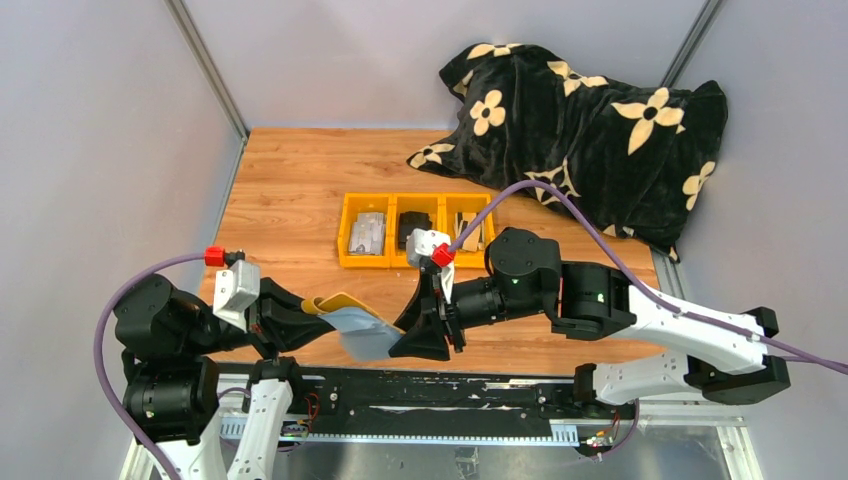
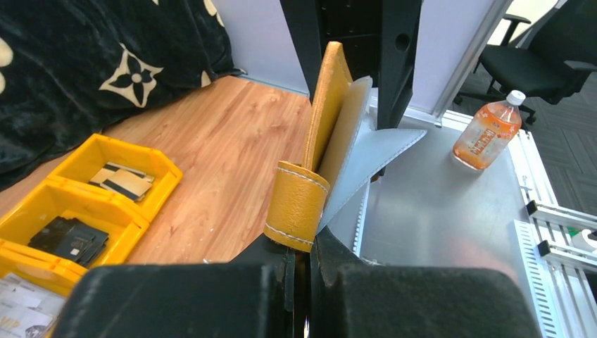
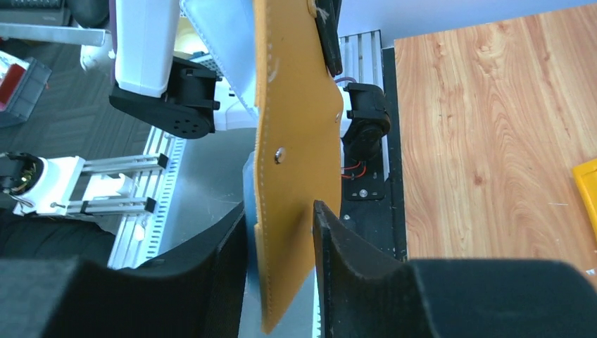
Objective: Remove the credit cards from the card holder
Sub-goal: Open the card holder.
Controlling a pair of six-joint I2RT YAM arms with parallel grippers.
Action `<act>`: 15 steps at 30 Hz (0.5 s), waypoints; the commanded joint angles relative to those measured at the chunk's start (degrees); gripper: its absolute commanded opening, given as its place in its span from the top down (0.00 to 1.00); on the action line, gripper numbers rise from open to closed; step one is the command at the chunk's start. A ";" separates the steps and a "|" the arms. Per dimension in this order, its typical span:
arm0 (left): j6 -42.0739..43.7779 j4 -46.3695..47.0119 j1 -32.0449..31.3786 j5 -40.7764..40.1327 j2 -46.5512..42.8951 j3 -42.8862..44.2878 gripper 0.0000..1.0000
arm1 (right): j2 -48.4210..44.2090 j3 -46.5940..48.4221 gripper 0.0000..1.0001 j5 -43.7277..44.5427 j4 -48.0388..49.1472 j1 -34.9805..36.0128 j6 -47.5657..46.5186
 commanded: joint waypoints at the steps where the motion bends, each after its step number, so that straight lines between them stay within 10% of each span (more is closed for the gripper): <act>1: -2.65 0.19 0.16 1.35 0.43 1.22 1.00 | -0.26 2.51 0.67 -1.50 -0.82 0.28 0.38; 15: -1.92 0.20 0.16 1.02 0.94 1.93 1.00 | -4.32 0.60 0.61 -4.16 -1.36 0.28 -0.09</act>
